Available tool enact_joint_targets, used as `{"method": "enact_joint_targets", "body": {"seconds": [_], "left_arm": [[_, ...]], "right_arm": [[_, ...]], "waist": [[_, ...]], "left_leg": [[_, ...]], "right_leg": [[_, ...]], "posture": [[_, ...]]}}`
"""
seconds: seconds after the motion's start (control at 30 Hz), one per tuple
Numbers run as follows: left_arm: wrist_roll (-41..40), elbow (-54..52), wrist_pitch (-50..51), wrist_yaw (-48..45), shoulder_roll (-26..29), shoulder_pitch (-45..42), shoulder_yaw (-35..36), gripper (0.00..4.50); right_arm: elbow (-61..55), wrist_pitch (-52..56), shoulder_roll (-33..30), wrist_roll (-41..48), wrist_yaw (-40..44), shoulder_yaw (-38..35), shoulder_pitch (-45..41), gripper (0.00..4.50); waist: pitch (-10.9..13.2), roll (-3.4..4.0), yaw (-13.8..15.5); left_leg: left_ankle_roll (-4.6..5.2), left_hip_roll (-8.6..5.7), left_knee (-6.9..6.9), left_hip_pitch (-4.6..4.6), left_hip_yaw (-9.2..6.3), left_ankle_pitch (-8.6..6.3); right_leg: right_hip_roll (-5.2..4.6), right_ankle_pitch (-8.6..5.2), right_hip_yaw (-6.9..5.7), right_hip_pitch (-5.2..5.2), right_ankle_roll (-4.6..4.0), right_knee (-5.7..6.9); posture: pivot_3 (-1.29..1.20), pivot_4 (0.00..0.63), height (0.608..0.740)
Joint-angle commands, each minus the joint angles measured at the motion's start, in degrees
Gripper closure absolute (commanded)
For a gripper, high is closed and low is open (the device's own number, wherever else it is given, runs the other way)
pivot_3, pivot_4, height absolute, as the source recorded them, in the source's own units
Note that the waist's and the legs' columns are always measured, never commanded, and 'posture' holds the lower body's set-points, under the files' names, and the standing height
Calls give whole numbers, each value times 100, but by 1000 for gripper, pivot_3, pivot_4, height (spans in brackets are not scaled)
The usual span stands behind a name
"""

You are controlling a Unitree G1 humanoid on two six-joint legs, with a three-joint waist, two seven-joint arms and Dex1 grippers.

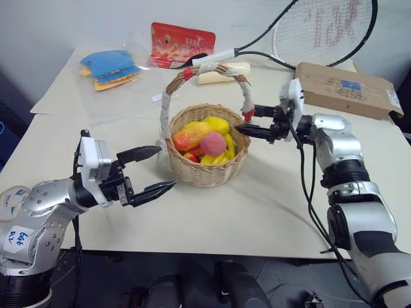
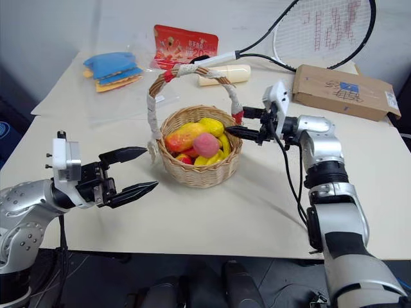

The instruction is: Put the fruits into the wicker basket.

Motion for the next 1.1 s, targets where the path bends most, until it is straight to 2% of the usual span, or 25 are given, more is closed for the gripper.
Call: {"method": "enact_joint_targets", "body": {"seconds": [0.03,0.2,0.23,0.3,0.43,0.57,0.67,0.73,0.87,1.0,1.1], "left_arm": [[-154,-315,33,92,54,75,150,0],[-137,-291,37,126,20,48,95,0],[-128,-265,31,124,7,19,62,0],[-112,-198,15,94,-14,-47,-17,0],[-57,67,-41,-87,-70,-252,-257,0],[44,470,-124,-379,-138,-566,-558,0],[147,849,-194,-602,-242,-909,-809,0],[210,1022,-241,-712,-309,-1061,-933,0],[389,1370,-385,-990,-481,-1378,-1231,0],[470,1518,-437,-1185,-518,-1547,-1345,0],[511,1485,-451,-1200,-557,-1619,-1358,0]], "right_arm": [[91,-206,-53,-2,226,-127,-193,2633],[-449,41,-277,190,284,-337,186,4292],[-633,119,-332,246,292,-378,310,4352],[-1165,315,-457,377,238,-481,645,4349],[-3033,1167,-793,911,-381,-995,1762,4349],[-4858,1803,-956,1514,-1641,-2150,2984,4349],[-5584,1966,-1125,1592,-2341,-3060,3896,4349],[-5770,1925,-1201,1576,-2607,-3409,4345,4349],[-5524,1190,-1044,1234,-3326,-4175,5034,4349],[-5128,550,-987,829,-3787,-4374,5496,4349],[-4915,667,-921,811,-4246,-4373,5544,4349]], "waist": [[0,0,0],[0,0,3],[0,0,13],[0,0,42],[0,0,130],[0,0,176],[0,1,223],[0,1,262],[0,0,264],[0,1,232],[0,1,165]], "left_leg": [[0,-2,0,-1,1,0],[0,-4,-1,2,0,0],[0,-4,-1,2,-1,0],[0,-5,-1,1,-2,0],[0,-6,0,1,-2,0],[1,-7,-2,-1,-3,0],[5,-9,2,2,-2,-2],[4,-10,1,5,-5,-3],[9,-9,2,11,13,-5],[8,-6,-5,20,30,-4],[-1,-7,-8,20,44,1]], "right_leg": [[-5,0,-1,0,0,1],[-7,0,-5,0,0,2],[-7,0,-5,0,0,2],[-8,0,-6,0,1,1],[-8,0,-6,1,1,1],[-5,0,-6,0,1,3],[-4,1,-4,3,2,4],[2,1,-3,9,3,-3],[17,6,23,13,11,-7],[35,8,52,11,15,-6],[35,8,67,12,16,0]], "posture": [[0,150,740],[0,150,740],[0,150,740],[0,150,740],[0,150,740],[0,150,740],[0,150,740],[0,150,740],[0,150,740],[0,150,740],[0,150,740]]}}
